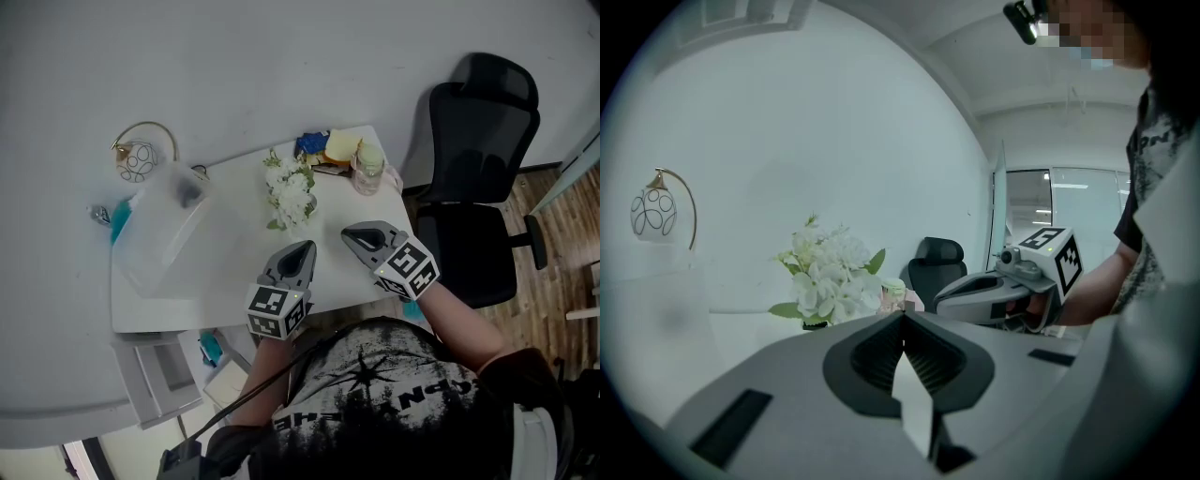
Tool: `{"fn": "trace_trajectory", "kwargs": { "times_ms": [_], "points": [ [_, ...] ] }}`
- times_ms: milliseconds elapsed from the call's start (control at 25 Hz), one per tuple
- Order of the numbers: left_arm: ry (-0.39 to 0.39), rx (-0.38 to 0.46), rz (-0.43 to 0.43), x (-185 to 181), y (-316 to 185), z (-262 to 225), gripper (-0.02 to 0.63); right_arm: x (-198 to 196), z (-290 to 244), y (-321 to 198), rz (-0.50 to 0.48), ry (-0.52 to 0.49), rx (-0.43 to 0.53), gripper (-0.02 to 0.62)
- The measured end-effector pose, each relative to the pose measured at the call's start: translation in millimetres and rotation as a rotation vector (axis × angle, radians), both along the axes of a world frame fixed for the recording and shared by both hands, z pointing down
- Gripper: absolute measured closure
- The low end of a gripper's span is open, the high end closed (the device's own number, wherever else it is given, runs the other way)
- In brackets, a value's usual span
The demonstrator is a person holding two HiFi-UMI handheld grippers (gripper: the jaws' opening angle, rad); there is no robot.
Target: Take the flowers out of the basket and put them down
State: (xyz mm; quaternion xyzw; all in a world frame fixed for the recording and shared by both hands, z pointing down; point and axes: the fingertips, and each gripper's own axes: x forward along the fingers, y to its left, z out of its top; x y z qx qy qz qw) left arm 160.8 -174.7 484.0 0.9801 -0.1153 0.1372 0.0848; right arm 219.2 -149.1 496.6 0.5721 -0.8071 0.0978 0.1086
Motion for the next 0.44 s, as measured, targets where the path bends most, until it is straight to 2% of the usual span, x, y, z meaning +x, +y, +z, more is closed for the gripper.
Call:
{"fn": "trace_trajectory", "kwargs": {
  "times_ms": [440],
  "points": [
    [-0.015, 0.015, 0.003, 0.9, 1.6, 2.8, 0.595, -5.6, 8.3, 2.1, -0.009, 0.008, -0.010, 0.578]
  ]
}}
